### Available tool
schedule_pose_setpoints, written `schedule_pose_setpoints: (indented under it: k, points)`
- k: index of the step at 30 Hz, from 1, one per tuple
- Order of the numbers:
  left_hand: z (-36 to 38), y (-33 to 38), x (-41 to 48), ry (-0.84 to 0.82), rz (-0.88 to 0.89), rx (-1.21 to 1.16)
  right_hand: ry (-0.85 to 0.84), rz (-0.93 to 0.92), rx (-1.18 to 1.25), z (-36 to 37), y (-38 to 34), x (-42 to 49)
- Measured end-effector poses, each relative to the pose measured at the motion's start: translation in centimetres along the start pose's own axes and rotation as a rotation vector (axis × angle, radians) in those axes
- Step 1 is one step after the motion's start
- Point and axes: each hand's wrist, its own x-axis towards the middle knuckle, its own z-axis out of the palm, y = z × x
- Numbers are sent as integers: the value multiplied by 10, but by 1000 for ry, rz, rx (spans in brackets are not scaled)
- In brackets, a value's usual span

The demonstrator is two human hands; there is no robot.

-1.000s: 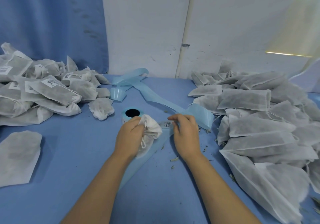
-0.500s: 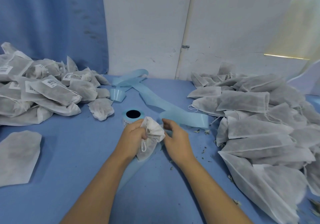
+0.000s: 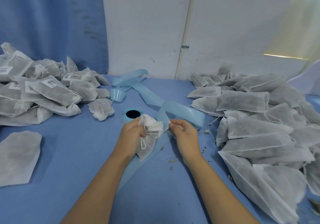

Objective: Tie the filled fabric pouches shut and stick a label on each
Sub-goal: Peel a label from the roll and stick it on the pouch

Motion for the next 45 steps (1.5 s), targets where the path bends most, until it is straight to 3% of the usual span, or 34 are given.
schedule_pose_setpoints:
  k: [5,11,20,26,37,45]
  points:
    - [-4,-1,3,90,-36,-84,187,12,54,-2,0,2]
    - [-1,0,3,164,-28,-92,280,-78,8,-1,-2,0]
    - [7,8,8,208,-30,-256,156,-109,157,11,-17,-11]
    - [10,6,8,199,8,-246,82,-141,271,15,-22,-13]
    - [10,5,8,143,-9,-299,-145,-247,-50,24,-9,-19]
    - [10,4,8,122,-4,-335,-153,-372,-287,22,-4,-20]
